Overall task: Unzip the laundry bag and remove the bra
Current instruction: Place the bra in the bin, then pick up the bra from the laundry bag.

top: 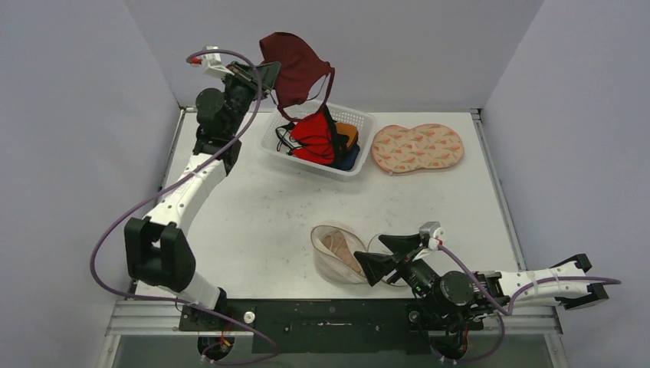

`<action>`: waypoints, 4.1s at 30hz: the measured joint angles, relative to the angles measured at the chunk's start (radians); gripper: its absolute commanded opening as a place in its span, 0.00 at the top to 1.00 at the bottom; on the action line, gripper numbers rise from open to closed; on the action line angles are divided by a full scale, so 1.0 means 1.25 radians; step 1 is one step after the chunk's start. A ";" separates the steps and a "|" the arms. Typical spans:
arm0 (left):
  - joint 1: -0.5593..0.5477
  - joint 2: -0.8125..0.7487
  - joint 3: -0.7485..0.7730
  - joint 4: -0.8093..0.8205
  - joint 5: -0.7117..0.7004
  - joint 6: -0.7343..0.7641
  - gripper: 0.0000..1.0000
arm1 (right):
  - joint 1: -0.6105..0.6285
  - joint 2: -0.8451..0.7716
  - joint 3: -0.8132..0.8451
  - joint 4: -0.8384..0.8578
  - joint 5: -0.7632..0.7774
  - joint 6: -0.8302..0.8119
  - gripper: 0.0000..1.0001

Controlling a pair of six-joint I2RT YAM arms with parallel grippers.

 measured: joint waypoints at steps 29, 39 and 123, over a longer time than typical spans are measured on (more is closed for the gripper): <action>-0.076 0.448 0.233 -0.139 0.128 0.171 1.00 | 0.000 -0.067 -0.082 -0.127 0.093 0.121 0.06; -0.106 0.532 0.266 -0.259 0.121 0.202 1.00 | 0.000 -0.116 -0.082 -0.200 0.107 0.165 0.06; -0.562 -0.430 -0.417 -0.592 -0.279 0.058 0.20 | 0.000 0.266 0.175 -0.320 0.169 0.071 0.24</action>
